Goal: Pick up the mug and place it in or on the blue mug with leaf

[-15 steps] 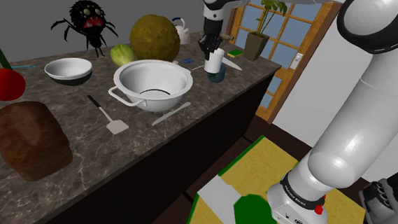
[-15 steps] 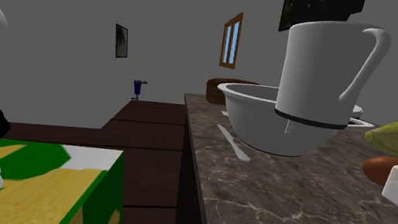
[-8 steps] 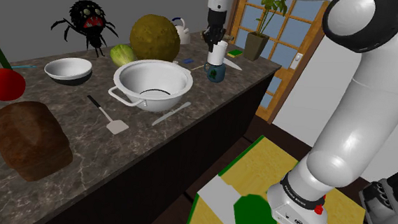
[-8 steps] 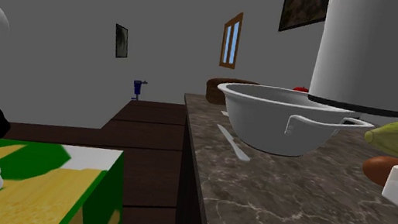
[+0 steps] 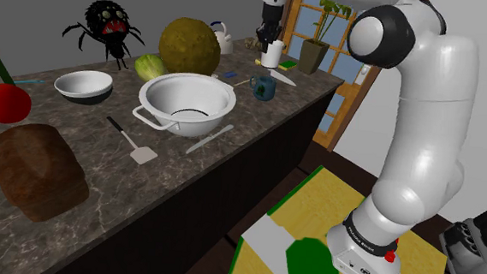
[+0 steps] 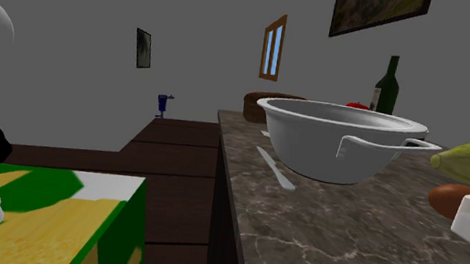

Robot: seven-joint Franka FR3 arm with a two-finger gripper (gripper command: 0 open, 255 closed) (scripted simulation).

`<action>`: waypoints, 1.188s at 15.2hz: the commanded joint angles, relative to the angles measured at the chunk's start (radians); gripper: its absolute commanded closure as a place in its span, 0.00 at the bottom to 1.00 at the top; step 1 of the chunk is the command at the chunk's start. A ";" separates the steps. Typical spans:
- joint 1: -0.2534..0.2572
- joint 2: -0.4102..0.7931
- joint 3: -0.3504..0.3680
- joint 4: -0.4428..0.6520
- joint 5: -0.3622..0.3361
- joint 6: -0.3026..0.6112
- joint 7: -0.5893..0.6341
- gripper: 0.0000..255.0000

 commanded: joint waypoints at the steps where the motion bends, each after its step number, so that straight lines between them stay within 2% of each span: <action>1: -0.030 0.119 -0.005 0.193 0.012 -0.073 -0.032 1.00; 2: -0.049 0.193 -0.006 0.321 0.019 -0.125 -0.047 1.00; 3: -0.078 0.346 -0.005 0.593 0.030 -0.244 -0.063 1.00; 5: -0.069 0.269 -0.005 0.427 0.024 -0.155 -0.061 1.00; 8: -0.063 0.222 -0.006 0.305 0.022 -0.079 -0.058 1.00; 18: -0.053 0.164 -0.007 0.070 0.017 0.096 -0.051 1.00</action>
